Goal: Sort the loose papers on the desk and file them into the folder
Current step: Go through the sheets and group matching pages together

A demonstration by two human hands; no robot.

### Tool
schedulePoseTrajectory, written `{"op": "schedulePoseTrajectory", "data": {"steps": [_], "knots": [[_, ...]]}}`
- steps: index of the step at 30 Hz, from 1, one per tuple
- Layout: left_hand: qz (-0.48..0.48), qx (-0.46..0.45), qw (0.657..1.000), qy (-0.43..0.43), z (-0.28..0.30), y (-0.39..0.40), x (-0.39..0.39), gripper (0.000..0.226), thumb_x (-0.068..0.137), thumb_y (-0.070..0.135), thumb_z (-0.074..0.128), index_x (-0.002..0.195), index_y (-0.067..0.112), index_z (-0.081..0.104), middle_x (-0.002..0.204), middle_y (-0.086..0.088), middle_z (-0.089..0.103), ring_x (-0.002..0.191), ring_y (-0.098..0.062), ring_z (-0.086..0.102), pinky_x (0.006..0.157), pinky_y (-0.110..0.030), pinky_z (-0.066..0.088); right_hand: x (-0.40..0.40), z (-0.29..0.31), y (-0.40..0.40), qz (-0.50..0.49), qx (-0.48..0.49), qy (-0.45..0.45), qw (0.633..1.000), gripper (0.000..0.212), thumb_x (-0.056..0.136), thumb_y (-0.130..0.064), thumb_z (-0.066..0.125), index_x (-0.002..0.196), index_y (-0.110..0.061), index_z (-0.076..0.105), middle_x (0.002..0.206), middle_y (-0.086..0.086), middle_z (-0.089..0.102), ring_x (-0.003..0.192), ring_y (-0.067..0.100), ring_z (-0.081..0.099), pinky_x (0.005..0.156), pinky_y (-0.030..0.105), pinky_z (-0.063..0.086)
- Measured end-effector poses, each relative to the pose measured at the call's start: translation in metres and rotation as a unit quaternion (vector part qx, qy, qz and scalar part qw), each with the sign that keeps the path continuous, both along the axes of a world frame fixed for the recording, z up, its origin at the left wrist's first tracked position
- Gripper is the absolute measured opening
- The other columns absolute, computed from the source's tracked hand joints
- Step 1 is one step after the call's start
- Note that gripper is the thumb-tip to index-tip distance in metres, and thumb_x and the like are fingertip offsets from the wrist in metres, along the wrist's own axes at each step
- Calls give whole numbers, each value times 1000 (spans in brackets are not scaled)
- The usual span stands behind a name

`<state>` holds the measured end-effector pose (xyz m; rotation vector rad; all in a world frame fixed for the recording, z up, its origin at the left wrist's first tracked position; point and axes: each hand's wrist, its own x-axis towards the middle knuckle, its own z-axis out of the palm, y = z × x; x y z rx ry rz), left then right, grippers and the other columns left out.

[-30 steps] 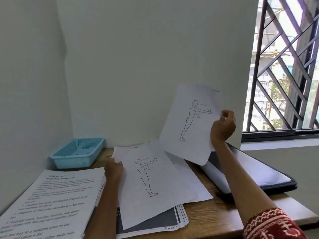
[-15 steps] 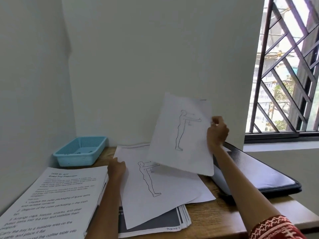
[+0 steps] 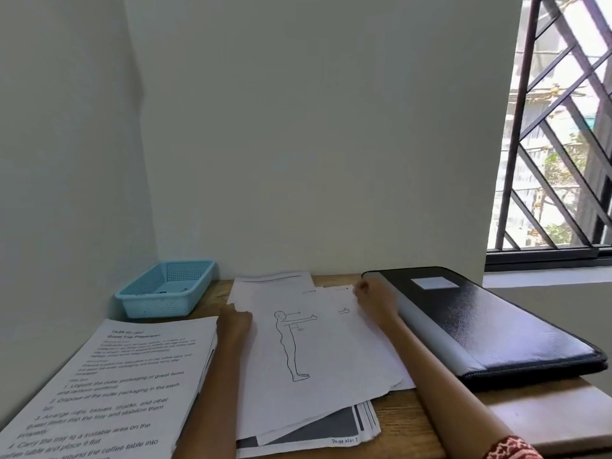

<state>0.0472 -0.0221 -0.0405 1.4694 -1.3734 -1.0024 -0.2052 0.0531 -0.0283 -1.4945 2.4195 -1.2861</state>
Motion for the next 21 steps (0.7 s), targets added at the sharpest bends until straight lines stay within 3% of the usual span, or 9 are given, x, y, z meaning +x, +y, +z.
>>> {"op": "schedulePoseTrajectory", "data": {"steps": [3,6,11,14,17,21], "knots": [[0,7,1000,-10,-1,-2,1,49,87,3,51,135,-1,43,134,-19,50,121,-37,48,102,-44,41,-18,-5,6,-15,29,-23,999,11,87,-18,53,98,-19,55,88,1,58,89,24,56,72,32,43],[2,5,1000,-11,-3,-6,-2,49,86,2,51,134,-1,44,133,-19,51,120,-36,49,102,-45,42,-19,-17,2,41,45,-59,996,37,80,-26,70,113,-19,52,95,-2,60,94,22,59,79,36,47],[31,22,999,4,-2,-4,-3,40,89,3,50,128,-5,47,128,-20,52,117,-37,50,96,-38,42,-17,-16,-1,64,-7,-254,965,34,75,-9,78,99,-12,54,95,8,64,87,24,63,86,40,53],[37,47,998,36,0,-8,-2,36,91,4,51,125,-7,47,128,-21,51,119,-35,48,96,-36,41,-19,-14,3,42,-56,-249,966,18,78,-7,74,87,-16,61,93,6,69,86,24,67,85,44,55],[43,52,996,58,0,-6,-5,38,91,3,50,128,-5,45,130,-18,49,123,-35,45,99,-36,38,-17,-11,9,29,-97,-242,965,10,81,-5,69,84,-14,65,84,4,70,80,22,68,79,37,56],[66,31,996,48,4,8,-6,42,92,4,52,132,-6,42,135,-22,47,123,-37,45,99,-37,37,-16,-9,15,46,-118,-262,957,17,84,-4,65,72,-17,64,78,5,69,72,22,64,70,30,52]]}}
